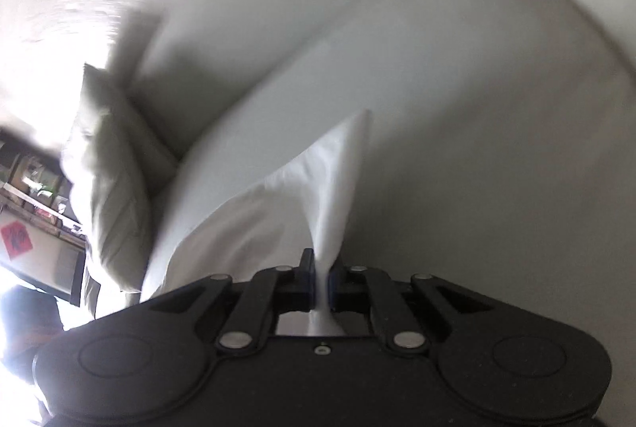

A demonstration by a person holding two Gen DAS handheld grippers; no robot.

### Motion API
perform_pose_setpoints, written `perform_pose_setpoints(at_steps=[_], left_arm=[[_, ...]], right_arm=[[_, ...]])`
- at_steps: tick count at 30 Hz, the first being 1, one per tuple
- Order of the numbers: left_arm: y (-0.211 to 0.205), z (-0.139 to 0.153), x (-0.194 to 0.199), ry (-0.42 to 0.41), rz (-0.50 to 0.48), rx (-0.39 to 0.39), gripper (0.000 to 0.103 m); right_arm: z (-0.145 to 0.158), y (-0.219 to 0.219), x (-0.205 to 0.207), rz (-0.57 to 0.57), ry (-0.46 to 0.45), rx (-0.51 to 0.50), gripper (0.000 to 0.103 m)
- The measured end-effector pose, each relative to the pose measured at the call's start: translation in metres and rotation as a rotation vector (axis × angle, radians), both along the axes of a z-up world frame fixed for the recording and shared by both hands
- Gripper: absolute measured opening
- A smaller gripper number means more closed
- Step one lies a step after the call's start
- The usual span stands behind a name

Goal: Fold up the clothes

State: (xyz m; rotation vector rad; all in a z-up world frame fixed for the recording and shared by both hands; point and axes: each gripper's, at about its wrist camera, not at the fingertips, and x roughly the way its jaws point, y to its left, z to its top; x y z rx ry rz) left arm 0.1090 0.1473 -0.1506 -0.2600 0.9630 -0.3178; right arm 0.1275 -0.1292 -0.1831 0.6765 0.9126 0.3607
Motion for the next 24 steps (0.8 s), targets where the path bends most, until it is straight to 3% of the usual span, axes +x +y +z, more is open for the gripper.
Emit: perform_pose_setpoints(at_steps=[3,7,13,19,24], left_arm=[[-0.025,0.046,-0.037,-0.170,-0.045,0.063,0.007],[-0.057,0.103,-0.084,-0.376,-0.093,0.076,0.007],[-0.132,0.169,-0.145,-0.604,-0.229,0.001,0.007],[-0.220,0.187,-0.180,-0.671,-0.382,-0.098,0.007],[-0.300,0.155,-0.166,-0.581,-0.469,-0.100,0.007]], right_arm=[[0.048,-0.012,-0.035,-0.022,-0.137,-0.024,0.005],[0.114,-0.047,-0.089,-0.101,-0.311,-0.037,0.005],[0.201,-0.127,-0.180,-0.288,-0.504,-0.085,0.005],[0.246,-0.197,-0.259,-0.473,-0.569,-0.199,0.005],[0.226,-0.255,-0.288,-0.580,-0.495,-0.250,0.005]])
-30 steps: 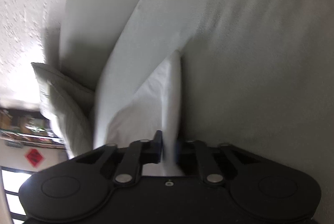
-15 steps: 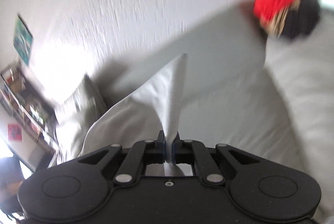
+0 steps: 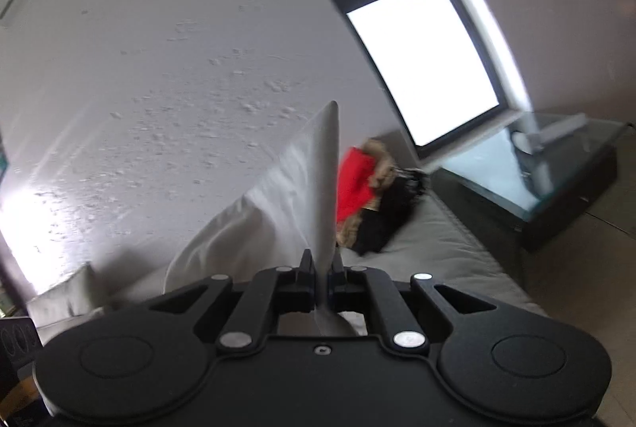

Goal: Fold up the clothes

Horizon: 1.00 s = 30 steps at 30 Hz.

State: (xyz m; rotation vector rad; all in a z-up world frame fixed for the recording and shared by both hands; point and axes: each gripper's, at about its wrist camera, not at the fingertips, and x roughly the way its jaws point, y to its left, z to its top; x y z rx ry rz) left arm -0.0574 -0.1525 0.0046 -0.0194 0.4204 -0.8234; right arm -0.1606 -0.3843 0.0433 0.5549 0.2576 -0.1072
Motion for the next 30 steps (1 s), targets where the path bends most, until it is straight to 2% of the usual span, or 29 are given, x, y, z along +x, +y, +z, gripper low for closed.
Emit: perform_pose_setpoints(at_steps=[3,10,13,16,18,19,20,21,23,25,28,30], left_arm=[[-0.040,-0.029,0.022,0.066,-0.016,0.047,0.007],[-0.088,-0.077,0.078,0.156,0.006,0.134,0.007],[-0.093,-0.086,0.103,0.180,0.030,0.131,0.007],[-0.094,-0.093,0.123,0.187,0.051,0.127,0.008],[-0.102,-0.100,0.142,0.194,0.071,0.151,0.019],[-0.105,-0.108,0.153,0.210,0.095,0.173,0.028],[-0.106,-0.116,0.164,0.231,0.125,0.199,0.030],[-0.103,-0.120,0.171,0.248,0.159,0.221,0.029],[-0.091,-0.123,0.180,0.264,0.220,0.243,0.027],[-0.073,-0.119,0.178,0.261,0.236,0.234,0.028],[-0.058,-0.116,0.168,0.263,0.215,0.236,0.024],[-0.063,-0.116,0.157,0.273,0.168,0.235,0.018]], right_arm=[[-0.030,-0.033,0.010,-0.041,0.061,0.067,0.005],[-0.099,-0.072,0.066,-0.057,0.183,0.177,0.005],[-0.111,-0.085,0.095,-0.048,0.204,0.203,0.005],[-0.110,-0.087,0.120,-0.050,0.215,0.188,0.005],[-0.115,-0.090,0.138,-0.071,0.240,0.161,0.006],[-0.121,-0.093,0.149,-0.083,0.269,0.139,0.007],[-0.127,-0.095,0.158,-0.099,0.310,0.118,0.009],[-0.133,-0.096,0.162,-0.119,0.354,0.105,0.015],[-0.139,-0.102,0.157,-0.160,0.396,0.109,0.025],[-0.137,-0.106,0.141,-0.166,0.376,0.115,0.036],[-0.128,-0.103,0.116,-0.156,0.369,0.084,0.037],[-0.123,-0.096,0.103,-0.147,0.358,0.061,0.036]])
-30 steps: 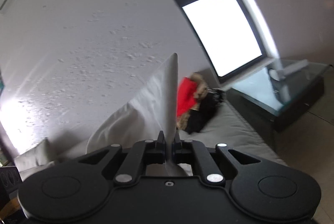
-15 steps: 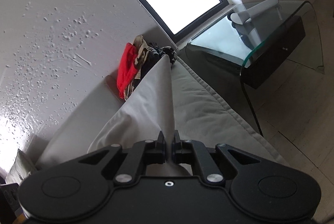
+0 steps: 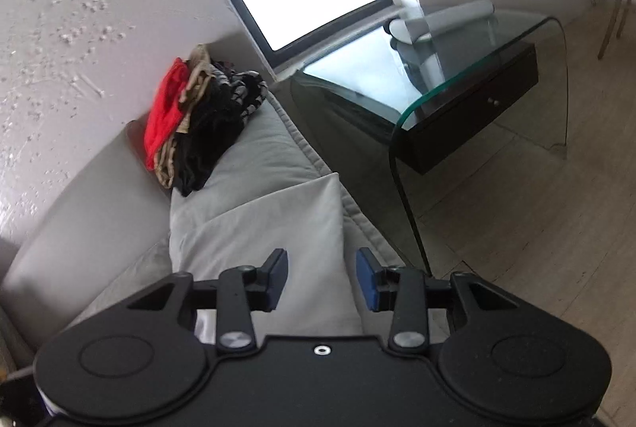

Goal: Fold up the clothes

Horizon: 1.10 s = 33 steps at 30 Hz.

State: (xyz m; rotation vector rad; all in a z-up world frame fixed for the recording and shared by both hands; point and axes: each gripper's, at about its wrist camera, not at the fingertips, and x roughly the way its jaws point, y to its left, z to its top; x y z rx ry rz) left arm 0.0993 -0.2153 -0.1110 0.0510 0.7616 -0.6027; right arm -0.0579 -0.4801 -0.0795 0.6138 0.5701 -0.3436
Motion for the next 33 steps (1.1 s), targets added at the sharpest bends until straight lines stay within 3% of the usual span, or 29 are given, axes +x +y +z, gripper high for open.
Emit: perform_pose_setpoints(at_steps=[3,7,9,14,18,20,22,26,28,33], left_arm=[[-0.017,-0.003,-0.016,0.019,-0.073,0.007,0.017],[-0.047,-0.021,-0.028,0.109,-0.137,0.104,0.019],[-0.051,-0.030,-0.034,0.142,-0.125,0.170,0.019],[-0.037,-0.030,-0.053,0.186,-0.099,0.269,0.019],[-0.020,-0.015,-0.069,0.235,-0.076,0.280,0.020],[-0.012,0.001,-0.079,0.220,-0.070,0.272,0.030],[-0.004,0.019,-0.089,0.198,-0.067,0.258,0.039],[0.008,0.051,-0.107,0.177,-0.063,0.213,0.047],[0.014,0.064,-0.115,0.172,-0.060,0.198,0.048],[0.026,0.088,-0.131,0.134,-0.045,0.177,0.065]], right_arm=[[0.003,0.015,-0.008,0.062,-0.023,-0.046,0.006],[-0.015,0.034,-0.004,0.151,0.074,-0.072,0.006],[-0.023,0.040,-0.012,0.130,0.147,-0.097,0.006],[-0.038,0.045,-0.049,0.083,0.257,-0.038,0.004],[-0.027,0.056,-0.065,0.041,0.316,-0.021,0.011],[-0.012,0.066,-0.070,0.039,0.292,-0.031,0.016],[0.008,0.079,-0.075,0.050,0.260,-0.068,0.029],[0.042,0.101,-0.074,0.085,0.219,-0.115,0.043],[0.055,0.109,-0.075,0.100,0.207,-0.119,0.059],[0.083,0.124,-0.076,0.132,0.203,-0.161,0.077]])
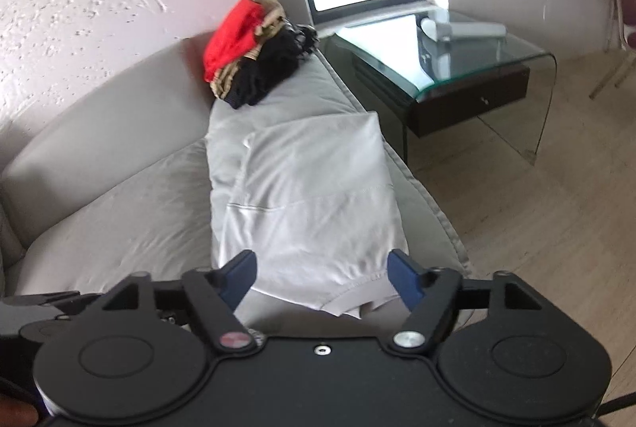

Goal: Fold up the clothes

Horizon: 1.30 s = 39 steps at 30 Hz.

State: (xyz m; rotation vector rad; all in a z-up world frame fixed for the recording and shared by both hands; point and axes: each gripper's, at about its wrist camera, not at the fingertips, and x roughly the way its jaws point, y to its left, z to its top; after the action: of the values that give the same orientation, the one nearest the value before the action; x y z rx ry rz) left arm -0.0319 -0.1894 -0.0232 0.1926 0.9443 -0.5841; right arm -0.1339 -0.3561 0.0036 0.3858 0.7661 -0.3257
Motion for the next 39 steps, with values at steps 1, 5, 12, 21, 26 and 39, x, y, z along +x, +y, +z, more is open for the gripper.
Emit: perform_pose_setpoints(at_steps=[1,5,12,21,26,39], left_arm=[[0.002,0.004,-0.003,-0.011,0.004,-0.001,0.066],[0.008,0.016,-0.012,-0.057,0.019,0.003,0.075],[0.013,0.012,-0.015,-0.050,0.028,0.001,0.078],[0.007,0.003,-0.019,-0.046,0.001,0.022,0.078],[0.004,-0.003,-0.017,-0.040,0.011,0.039,0.078],[-0.002,-0.009,-0.016,-0.034,-0.013,0.035,0.083]], right_arm=[[0.005,0.002,0.001,0.007,0.004,-0.010,0.080],[0.017,0.013,0.002,0.015,0.034,-0.072,0.093],[0.018,0.022,0.003,0.024,0.071,-0.123,0.100],[0.005,0.023,0.006,0.017,0.114,-0.121,0.101],[0.003,0.022,0.005,0.018,0.121,-0.116,0.101],[-0.003,0.017,0.009,0.030,0.141,-0.104,0.101]])
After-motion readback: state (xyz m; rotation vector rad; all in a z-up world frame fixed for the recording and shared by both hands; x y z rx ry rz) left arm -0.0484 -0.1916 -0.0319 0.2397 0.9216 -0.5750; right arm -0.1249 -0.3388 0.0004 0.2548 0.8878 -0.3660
